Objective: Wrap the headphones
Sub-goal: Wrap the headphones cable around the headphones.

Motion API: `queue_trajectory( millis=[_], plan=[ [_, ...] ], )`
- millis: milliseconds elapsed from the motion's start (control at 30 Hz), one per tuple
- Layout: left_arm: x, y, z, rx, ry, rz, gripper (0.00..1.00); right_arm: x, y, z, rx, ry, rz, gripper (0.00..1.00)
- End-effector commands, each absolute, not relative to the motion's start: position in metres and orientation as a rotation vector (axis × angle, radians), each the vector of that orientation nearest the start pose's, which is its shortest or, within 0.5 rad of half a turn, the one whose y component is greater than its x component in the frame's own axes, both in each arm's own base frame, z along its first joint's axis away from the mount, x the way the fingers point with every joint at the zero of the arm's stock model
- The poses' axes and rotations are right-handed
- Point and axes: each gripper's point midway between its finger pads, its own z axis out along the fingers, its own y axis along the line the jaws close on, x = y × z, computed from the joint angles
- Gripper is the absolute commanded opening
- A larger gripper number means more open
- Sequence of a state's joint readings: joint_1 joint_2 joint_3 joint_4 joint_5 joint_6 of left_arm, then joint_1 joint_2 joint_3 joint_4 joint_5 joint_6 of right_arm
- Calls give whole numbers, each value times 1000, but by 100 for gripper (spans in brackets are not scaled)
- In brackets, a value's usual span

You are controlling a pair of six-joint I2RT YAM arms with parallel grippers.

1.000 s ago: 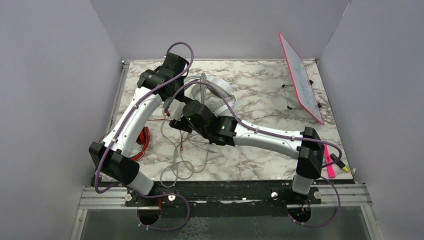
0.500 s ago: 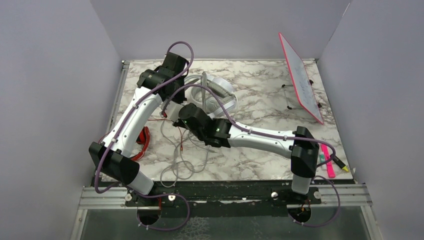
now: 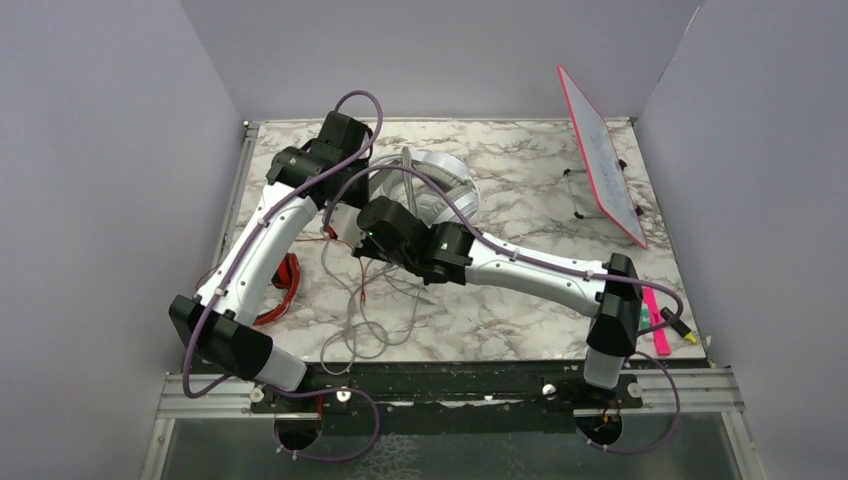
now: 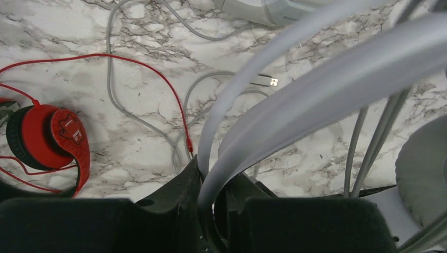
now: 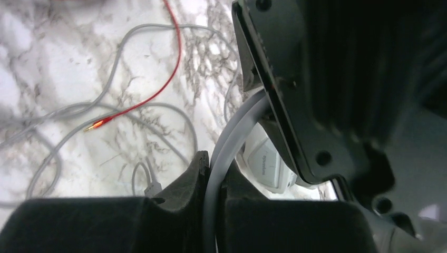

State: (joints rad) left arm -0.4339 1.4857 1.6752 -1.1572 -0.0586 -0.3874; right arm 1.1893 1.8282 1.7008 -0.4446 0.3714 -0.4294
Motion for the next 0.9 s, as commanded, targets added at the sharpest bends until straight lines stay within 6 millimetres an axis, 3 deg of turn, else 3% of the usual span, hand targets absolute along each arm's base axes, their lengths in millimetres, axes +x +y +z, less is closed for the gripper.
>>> queue_trajectory(
  millis=[0,300,433,567,700,867],
  plan=[
    [317,-167,286,113,2373,-387,23,232,443,291,-1328,1581,316,1],
    [326,-156,338,118,2205,-385,65,235,424,306,-1230,1579,356,1],
    [327,-131,354,71,2149,-296,78,241,413,314,-1189,1592,363,1],
    [321,-97,362,-17,2085,-177,98,251,398,327,-1149,1620,363,1],
    [302,-76,369,-84,1955,-156,99,259,385,338,-1141,1667,368,1],
    [284,-87,351,-128,1766,-356,99,259,375,343,-1134,1764,385,1]
  ],
)
